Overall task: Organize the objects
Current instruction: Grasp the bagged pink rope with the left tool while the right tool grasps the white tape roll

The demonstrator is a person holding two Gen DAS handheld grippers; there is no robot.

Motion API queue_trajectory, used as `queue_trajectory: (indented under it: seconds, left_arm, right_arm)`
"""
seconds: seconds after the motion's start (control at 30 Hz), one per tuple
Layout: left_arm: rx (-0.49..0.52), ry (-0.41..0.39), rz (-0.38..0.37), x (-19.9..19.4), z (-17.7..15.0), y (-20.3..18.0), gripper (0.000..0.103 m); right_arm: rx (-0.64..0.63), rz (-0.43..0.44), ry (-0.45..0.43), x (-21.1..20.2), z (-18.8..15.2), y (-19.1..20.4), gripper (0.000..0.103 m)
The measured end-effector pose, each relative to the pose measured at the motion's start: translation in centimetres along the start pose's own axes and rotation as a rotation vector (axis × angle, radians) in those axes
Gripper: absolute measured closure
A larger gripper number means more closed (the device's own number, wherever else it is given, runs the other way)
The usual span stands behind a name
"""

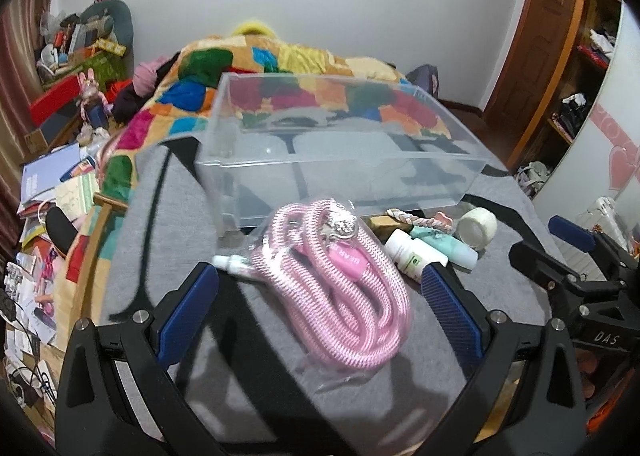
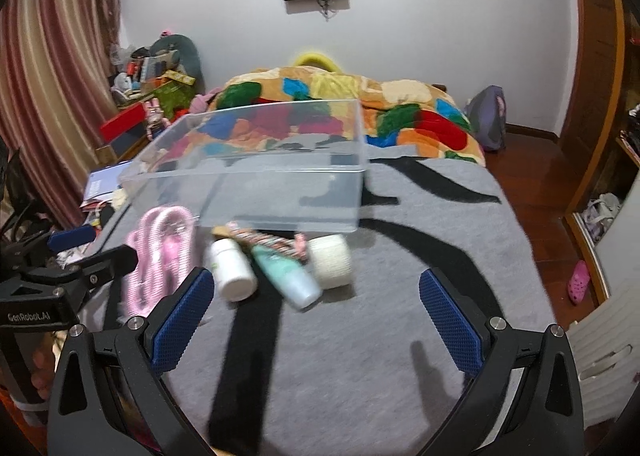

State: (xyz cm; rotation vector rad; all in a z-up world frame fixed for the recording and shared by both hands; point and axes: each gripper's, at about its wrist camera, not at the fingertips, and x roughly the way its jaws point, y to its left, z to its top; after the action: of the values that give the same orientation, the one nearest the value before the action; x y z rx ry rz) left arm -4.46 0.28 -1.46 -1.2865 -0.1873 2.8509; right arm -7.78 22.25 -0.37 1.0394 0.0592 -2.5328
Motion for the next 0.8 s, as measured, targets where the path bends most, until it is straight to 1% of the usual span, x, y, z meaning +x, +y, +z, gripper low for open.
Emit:
queue_trajectory:
  seconds: [0.1,0.17,0.2,0.27,0.3,0.37,0.4,0.47,0.5,0.57,0.6,0.67,0.73,0.8]
  left_arm:
    - [0.009,0.025,0.055,1.8,0.2,-1.4,0.000]
    - [0.013,0.040,0.087,2.7,0.1,-2.0,0.000]
    - [0.016,0.043,0.097,3.0,0.0,-2.1,0.000]
    - [0.032,0.053,0.131,3.8,-0.4,-2.5,0.000]
    - [0.041,0.063,0.140,4.1,-0.7,-2.5,0.000]
    - [0.029,0.080,0.128,4.5,-1.1,-2.0,0.000]
    - [0.017,0.085,0.114,4.5,-1.2,-1.6,0.000]
    - [0.007,0.091,0.092,4.4,-1.6,-0.7,0.000]
    - [0.004,0.095,0.084,4.2,-1.9,-0.1,0.000]
    - [-0.004,0.100,0.074,3.7,-2.4,0.8,0.000]
    - [-0.015,0.103,0.065,3.4,-2.8,1.4,0.000]
    - [-0.031,0.114,0.050,3.2,-3.0,1.9,0.000]
    - [-0.038,0.112,0.039,3.1,-2.8,2.0,0.000]
    - [-0.028,0.109,0.035,3.5,-2.2,1.5,0.000]
  right_arm:
    - [0.019,0.002,0.022,1.3,0.7,-1.1,0.009]
    - [0.032,0.018,0.044,2.2,1.0,-1.6,0.017]
    - [0.039,0.028,0.057,2.7,1.1,-1.8,0.019]
    - [0.046,0.041,0.076,3.7,1.1,-2.1,0.029]
    - [0.046,0.041,0.076,3.7,1.1,-2.1,0.031]
    - [0.050,0.054,0.102,4.8,0.9,-2.3,0.043]
    - [0.050,0.058,0.111,5.2,0.9,-2.3,0.046]
    - [0.052,0.062,0.122,5.7,0.7,-2.4,0.057]
    - [0.052,0.063,0.124,5.7,0.6,-2.4,0.059]
    - [0.051,0.067,0.125,5.8,0.3,-2.4,0.067]
    - [0.051,0.069,0.125,5.8,0.3,-2.5,0.069]
    - [0.052,0.071,0.126,5.9,0.1,-2.5,0.076]
    - [0.056,0.074,0.129,5.9,0.1,-2.4,0.080]
    - [0.061,0.070,0.127,5.7,0.0,-2.4,0.080]
